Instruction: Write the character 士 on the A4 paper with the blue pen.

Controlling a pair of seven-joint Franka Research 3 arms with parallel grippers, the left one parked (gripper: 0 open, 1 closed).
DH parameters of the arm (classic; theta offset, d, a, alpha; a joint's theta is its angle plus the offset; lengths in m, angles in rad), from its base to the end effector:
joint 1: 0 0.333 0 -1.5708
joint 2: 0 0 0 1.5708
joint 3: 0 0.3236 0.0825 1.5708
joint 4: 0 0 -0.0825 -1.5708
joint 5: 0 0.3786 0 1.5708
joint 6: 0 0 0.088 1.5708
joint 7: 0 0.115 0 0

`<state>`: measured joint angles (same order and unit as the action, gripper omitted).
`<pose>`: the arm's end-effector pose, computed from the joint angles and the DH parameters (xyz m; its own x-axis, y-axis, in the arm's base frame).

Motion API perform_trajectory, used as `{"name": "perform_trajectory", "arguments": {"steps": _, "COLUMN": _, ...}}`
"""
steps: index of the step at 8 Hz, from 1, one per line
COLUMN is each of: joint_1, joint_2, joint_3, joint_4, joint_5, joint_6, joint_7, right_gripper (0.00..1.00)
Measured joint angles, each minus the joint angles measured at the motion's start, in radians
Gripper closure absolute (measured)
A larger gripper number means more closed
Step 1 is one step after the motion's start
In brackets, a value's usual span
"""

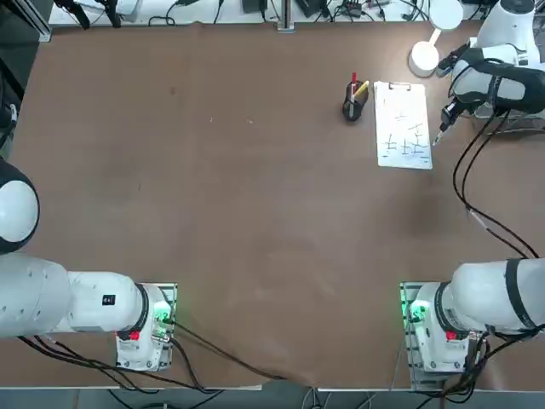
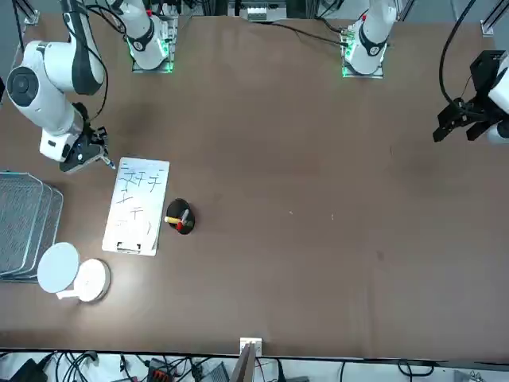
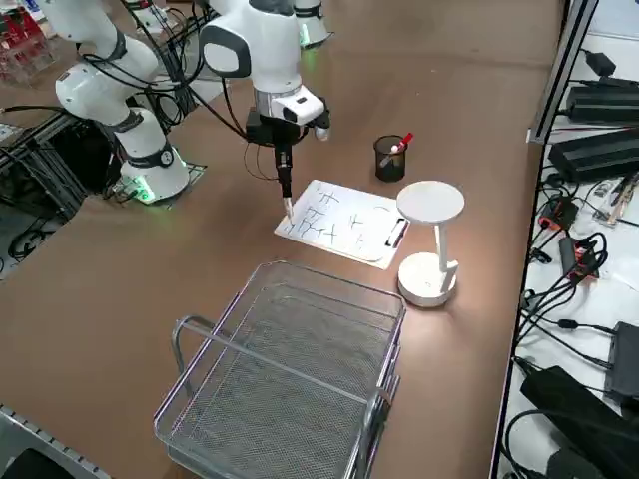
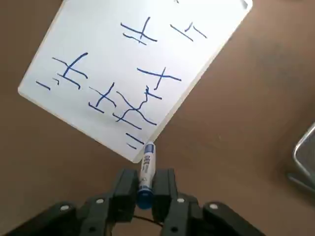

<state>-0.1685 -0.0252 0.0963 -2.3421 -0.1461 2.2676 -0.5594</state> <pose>0.4892 -0.0400 0.3432 0.8317 0.5454 -0.1043 0.5528 -0.8309 0.0636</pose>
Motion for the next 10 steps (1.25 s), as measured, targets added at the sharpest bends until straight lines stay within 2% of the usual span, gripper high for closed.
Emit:
{"name": "perform_trajectory", "arguments": {"steps": 5, "joint_1": 0.000, "joint_2": 0.003, "joint_3": 0.005, "joint_4": -0.001, "joint_5": 0.000, "joint_6": 0.033, "joint_7": -0.360, "right_gripper": 0.80}}
{"name": "perform_trajectory", "arguments": {"steps": 10, "joint_1": 0.000, "joint_2": 0.006, "joint_3": 0.020, "joint_4": -0.032, "joint_5": 0.000, "joint_6": 0.100, "joint_7": -0.490, "right_gripper": 0.80}}
